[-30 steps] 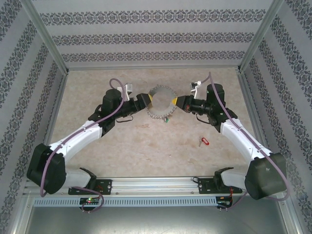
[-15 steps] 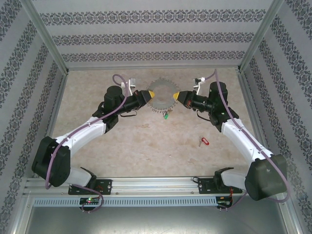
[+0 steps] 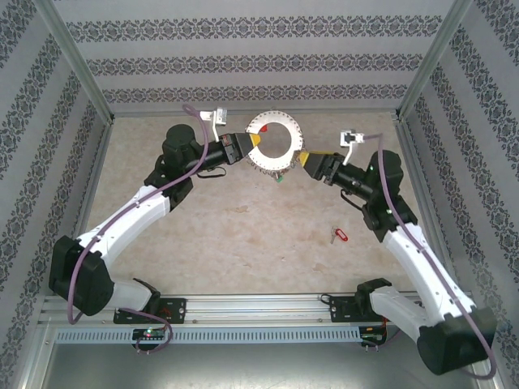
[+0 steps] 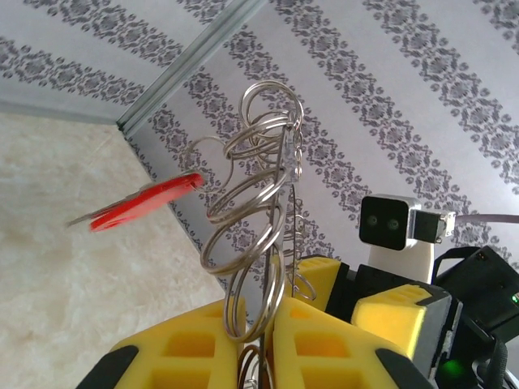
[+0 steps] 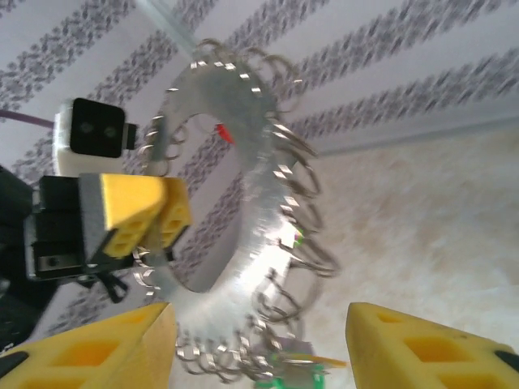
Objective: Put the keys on the keyring
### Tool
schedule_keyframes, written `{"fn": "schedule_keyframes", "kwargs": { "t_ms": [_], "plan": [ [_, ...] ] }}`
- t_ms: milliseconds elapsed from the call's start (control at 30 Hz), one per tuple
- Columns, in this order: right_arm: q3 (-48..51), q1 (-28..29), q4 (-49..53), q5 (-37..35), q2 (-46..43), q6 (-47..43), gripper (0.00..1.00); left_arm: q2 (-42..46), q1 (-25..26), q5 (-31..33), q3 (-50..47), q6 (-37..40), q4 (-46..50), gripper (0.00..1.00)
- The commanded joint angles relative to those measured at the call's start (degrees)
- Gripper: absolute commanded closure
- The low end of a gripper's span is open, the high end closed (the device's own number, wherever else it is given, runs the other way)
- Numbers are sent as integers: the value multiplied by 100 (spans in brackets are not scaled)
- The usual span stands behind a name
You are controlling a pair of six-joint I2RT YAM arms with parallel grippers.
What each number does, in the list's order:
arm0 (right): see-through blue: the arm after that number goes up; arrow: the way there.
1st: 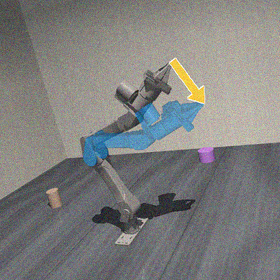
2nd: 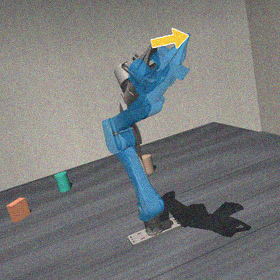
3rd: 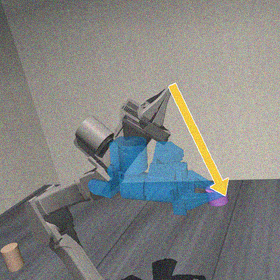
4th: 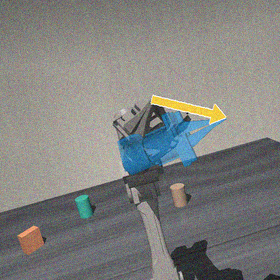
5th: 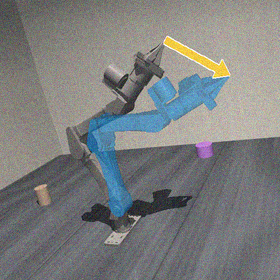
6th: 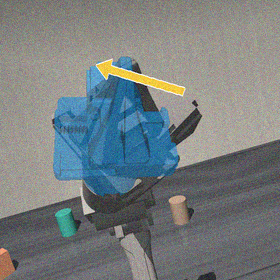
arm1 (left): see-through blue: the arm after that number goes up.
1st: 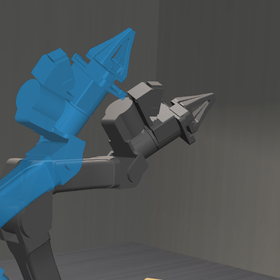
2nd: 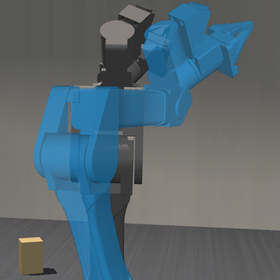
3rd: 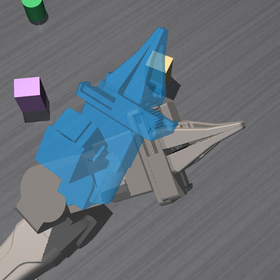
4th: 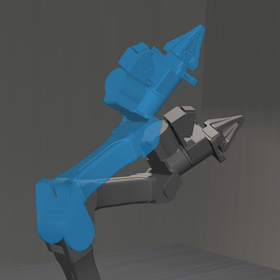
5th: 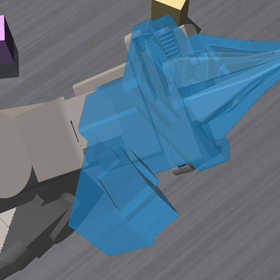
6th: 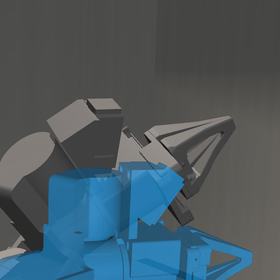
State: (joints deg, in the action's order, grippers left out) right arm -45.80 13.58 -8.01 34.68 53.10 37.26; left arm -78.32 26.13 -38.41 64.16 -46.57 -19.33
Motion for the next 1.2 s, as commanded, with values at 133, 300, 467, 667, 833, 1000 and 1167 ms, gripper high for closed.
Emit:
{"fn": "schedule_keyframes", "kwargs": {
  "t_ms": [133,300,467,667,833,1000,1167],
  "plan": [
    [860,-36,-445,-1005,-1064,-2362,52,473,-66,-472,559,1186,692,100],
    [891,194,-321,-299,-1064,-3893,73,506,-73,-741,759,1703,940,100],
    [1105,1003,-363,-773,-1165,-5377,78,612,-65,-688,843,2060,1236,100],
    [1229,1771,-586,-1351,-1214,-5958,80,654,-67,-637,844,2085,1228,100],
    [1273,2152,-743,-1784,-1121,-6247,84,681,-71,-575,794,2057,1206,100],
    [1297,2304,-1029,-2132,-1023,-6273,84,715,-67,-562,732,2016,1185,100],
    [1260,2344,-1199,-2238,-886,-6305,84,771,-72,-527,664,1976,1149,100]
  ]
}}
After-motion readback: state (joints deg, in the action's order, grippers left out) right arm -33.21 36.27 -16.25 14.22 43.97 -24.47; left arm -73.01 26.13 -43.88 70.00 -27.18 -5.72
